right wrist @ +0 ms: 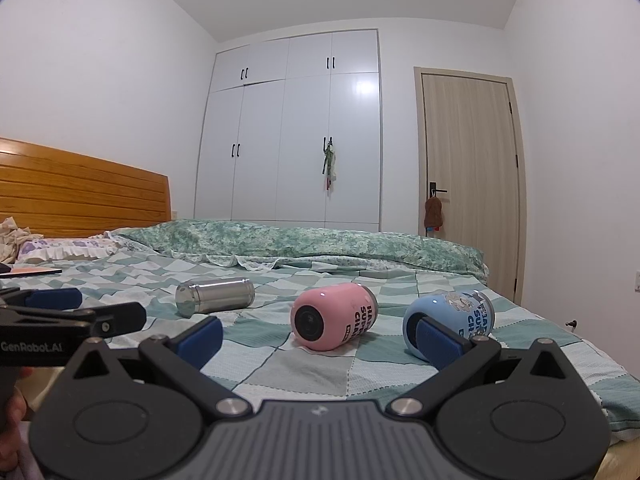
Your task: Flip cup upright
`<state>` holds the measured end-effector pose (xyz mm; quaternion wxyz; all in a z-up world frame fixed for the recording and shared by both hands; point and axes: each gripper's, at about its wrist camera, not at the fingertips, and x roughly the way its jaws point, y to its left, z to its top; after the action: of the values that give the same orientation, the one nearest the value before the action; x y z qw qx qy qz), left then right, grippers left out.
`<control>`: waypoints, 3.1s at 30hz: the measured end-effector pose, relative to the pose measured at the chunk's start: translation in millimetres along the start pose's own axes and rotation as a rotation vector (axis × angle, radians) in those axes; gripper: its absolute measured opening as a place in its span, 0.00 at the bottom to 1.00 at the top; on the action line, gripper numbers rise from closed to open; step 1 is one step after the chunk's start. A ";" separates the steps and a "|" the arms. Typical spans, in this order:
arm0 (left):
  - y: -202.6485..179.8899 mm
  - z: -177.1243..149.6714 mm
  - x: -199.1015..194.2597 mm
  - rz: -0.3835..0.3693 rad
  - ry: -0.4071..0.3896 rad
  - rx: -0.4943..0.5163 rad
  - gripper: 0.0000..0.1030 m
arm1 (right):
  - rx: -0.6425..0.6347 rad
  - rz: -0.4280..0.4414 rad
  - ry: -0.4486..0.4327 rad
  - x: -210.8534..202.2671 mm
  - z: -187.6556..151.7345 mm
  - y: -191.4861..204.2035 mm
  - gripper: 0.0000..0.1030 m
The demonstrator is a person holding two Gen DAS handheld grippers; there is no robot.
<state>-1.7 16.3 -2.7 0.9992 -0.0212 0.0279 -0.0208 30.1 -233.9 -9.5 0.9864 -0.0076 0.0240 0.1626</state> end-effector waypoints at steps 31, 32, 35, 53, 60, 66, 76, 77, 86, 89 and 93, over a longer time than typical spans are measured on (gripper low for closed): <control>0.4 0.3 -0.2 0.000 0.000 -0.002 1.00 | -0.002 -0.002 0.001 -0.3 0.0 1.7 1.00; 0.5 0.3 -0.3 -0.001 0.000 -0.002 1.00 | -0.002 -0.001 0.001 -0.1 0.0 1.6 1.00; 0.3 0.2 0.1 0.000 -0.002 -0.002 1.00 | -0.002 -0.002 0.001 -0.1 0.0 1.5 1.00; 0.4 -0.1 0.2 0.000 -0.002 -0.003 1.00 | -0.004 -0.002 0.001 -0.4 -0.1 2.0 1.00; 0.7 -0.2 0.0 -0.001 -0.002 -0.003 1.00 | -0.004 -0.002 0.002 -0.3 -0.1 2.2 1.00; 0.7 -0.4 0.0 -0.001 -0.002 -0.004 1.00 | -0.004 -0.002 0.002 -0.3 -0.2 2.3 1.00; 0.9 -0.1 -0.2 0.000 -0.003 -0.006 1.00 | -0.006 -0.002 0.003 -0.3 -0.2 2.5 1.00; 0.8 0.1 0.0 0.002 -0.002 -0.005 1.00 | -0.005 -0.002 0.003 -0.2 -0.2 2.6 1.00; 20.4 37.2 21.3 0.021 0.021 -0.002 1.00 | -0.010 0.051 0.020 22.5 14.5 -2.6 1.00; 31.2 53.9 39.6 0.037 0.030 0.031 1.00 | -0.015 0.070 0.010 41.4 25.4 -2.3 1.00; 44.2 74.8 77.4 0.056 0.088 0.080 1.00 | -0.014 0.100 0.015 76.1 41.0 -0.6 1.00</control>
<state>81.5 60.2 65.8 0.9972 0.0206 0.0716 0.0052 104.2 -209.2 27.7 0.9767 -0.0147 0.0306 0.2120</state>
